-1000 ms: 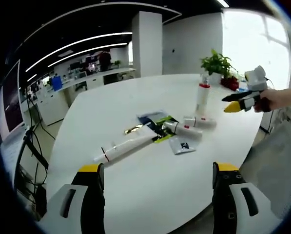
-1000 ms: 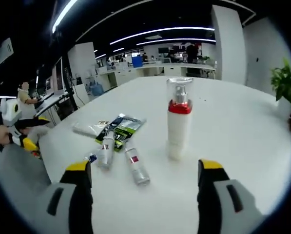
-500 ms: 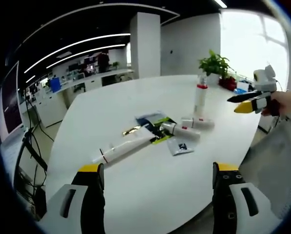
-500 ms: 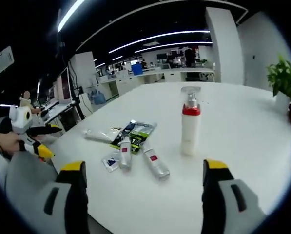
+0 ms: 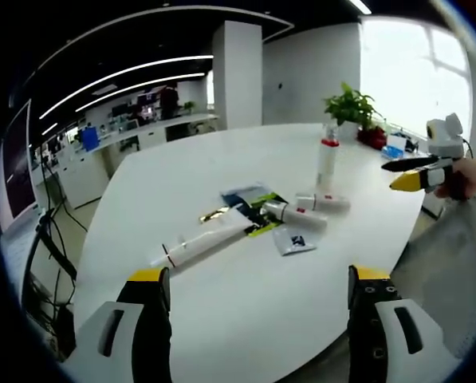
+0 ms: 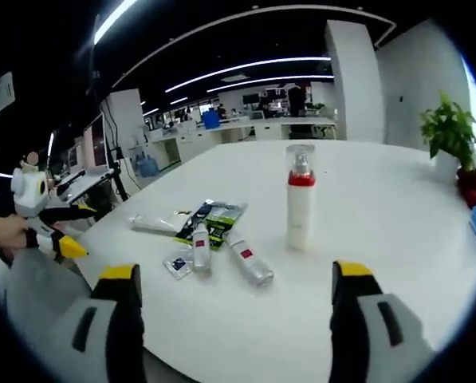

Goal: Arrange the skincare products in the storage area until every visible bottle or jar stands upright without overlapping.

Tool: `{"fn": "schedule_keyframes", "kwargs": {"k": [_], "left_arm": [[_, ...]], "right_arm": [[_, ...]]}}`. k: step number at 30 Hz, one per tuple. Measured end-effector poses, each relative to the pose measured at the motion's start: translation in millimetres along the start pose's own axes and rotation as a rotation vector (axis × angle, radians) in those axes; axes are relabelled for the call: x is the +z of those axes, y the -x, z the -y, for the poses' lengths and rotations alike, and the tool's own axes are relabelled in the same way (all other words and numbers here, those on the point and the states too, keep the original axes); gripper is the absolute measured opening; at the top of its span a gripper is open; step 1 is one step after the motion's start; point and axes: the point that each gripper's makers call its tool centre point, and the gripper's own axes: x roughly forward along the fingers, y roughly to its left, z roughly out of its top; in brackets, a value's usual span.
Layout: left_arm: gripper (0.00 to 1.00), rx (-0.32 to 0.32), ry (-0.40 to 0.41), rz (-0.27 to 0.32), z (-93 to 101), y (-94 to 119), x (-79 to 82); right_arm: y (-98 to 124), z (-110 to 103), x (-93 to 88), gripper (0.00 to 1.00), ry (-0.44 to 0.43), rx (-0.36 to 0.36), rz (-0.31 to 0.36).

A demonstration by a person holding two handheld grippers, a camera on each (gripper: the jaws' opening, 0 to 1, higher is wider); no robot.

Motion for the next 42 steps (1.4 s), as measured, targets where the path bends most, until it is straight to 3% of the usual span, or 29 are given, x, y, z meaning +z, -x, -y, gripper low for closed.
{"fn": "schedule_keyframes", "kwargs": {"k": [14, 29, 36, 42], "left_arm": [[0.88, 0.007, -0.014, -0.006, 0.3, 0, -0.3], [0.84, -0.063, -0.048, -0.068, 15.9, -5, -7.7], [0.83, -0.066, -0.058, -0.081, 10.5, -12, -4.8], [0.82, -0.08, -0.117, -0.098, -0.3, -19, 3.6]], "right_arm": [[1, 4, -5.2, 0.99, -0.029, -0.018, -0.007], [2, 12, -3.7, 0.99, -0.063, -0.043, 0.011], [2, 13, -2.4, 0.99, -0.075, -0.048, 0.021], [3, 13, -3.4, 0.99, -0.076, -0.049, 0.016]]}}
